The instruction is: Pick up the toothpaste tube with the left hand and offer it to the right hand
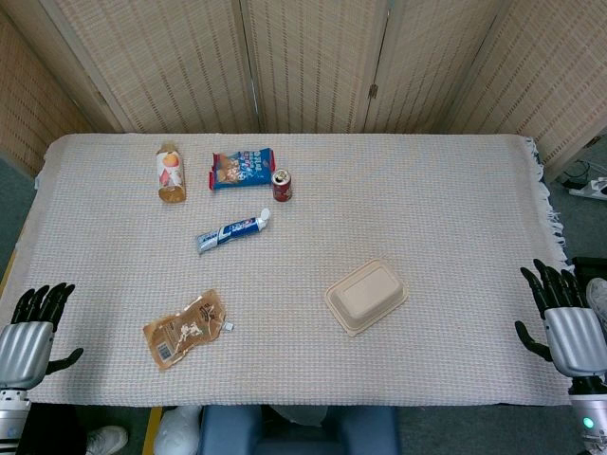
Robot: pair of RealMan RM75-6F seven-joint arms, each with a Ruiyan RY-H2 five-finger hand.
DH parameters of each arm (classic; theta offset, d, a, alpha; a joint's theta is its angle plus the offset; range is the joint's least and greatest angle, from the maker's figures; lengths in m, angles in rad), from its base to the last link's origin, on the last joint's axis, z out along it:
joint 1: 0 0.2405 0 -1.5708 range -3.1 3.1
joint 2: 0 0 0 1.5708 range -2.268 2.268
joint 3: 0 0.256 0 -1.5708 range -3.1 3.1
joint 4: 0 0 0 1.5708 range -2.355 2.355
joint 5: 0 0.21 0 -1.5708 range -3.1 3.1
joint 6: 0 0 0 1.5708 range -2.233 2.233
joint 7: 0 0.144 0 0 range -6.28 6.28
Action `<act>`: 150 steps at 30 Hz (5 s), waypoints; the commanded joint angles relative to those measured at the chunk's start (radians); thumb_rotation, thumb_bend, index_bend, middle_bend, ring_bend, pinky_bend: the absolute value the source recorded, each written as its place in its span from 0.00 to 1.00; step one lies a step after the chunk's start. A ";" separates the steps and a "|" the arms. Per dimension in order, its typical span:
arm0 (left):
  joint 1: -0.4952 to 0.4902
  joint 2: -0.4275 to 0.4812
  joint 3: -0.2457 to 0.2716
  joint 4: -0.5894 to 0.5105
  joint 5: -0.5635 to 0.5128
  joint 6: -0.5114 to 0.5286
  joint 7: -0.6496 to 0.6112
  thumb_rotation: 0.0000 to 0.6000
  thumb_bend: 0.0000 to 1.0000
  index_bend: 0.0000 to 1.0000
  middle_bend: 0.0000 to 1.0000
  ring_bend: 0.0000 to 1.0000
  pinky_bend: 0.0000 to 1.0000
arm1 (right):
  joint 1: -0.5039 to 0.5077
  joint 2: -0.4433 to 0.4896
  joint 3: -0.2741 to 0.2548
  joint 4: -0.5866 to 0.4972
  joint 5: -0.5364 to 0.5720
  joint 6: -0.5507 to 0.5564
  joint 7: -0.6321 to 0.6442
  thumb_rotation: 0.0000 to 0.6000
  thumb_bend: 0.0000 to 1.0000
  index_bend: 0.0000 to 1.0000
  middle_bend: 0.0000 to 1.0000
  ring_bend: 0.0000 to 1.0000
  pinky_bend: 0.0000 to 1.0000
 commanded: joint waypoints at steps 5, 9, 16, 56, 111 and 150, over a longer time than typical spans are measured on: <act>-0.003 -0.018 -0.006 0.016 0.001 0.007 0.000 1.00 0.22 0.08 0.10 0.06 0.00 | 0.003 0.005 0.000 -0.005 -0.003 -0.003 -0.001 1.00 0.43 0.00 0.00 0.00 0.00; -0.003 -0.023 -0.009 0.018 0.005 0.015 0.000 1.00 0.22 0.09 0.10 0.06 0.00 | 0.003 0.008 0.000 -0.005 -0.002 -0.003 0.004 1.00 0.43 0.00 0.00 0.00 0.00; -0.013 -0.023 -0.016 0.013 0.013 0.014 -0.011 1.00 0.22 0.09 0.10 0.07 0.00 | 0.002 0.010 0.000 0.000 -0.005 0.001 0.017 1.00 0.43 0.00 0.00 0.00 0.00; -0.696 -0.248 -0.260 0.242 -0.489 -0.710 0.052 1.00 0.32 0.22 0.18 0.16 0.01 | -0.017 0.044 -0.008 -0.030 -0.023 0.035 0.032 1.00 0.43 0.00 0.00 0.00 0.00; -0.927 -0.493 -0.172 0.571 -0.669 -0.888 0.036 1.00 0.51 0.31 0.30 0.21 0.00 | -0.021 0.052 -0.003 -0.051 0.013 0.011 0.004 1.00 0.43 0.00 0.00 0.00 0.00; -0.897 -0.670 -0.143 0.774 -0.477 -0.738 0.176 1.00 0.38 0.41 0.36 0.25 0.06 | -0.025 0.041 -0.004 -0.025 0.023 0.000 0.029 1.00 0.43 0.00 0.00 0.00 0.00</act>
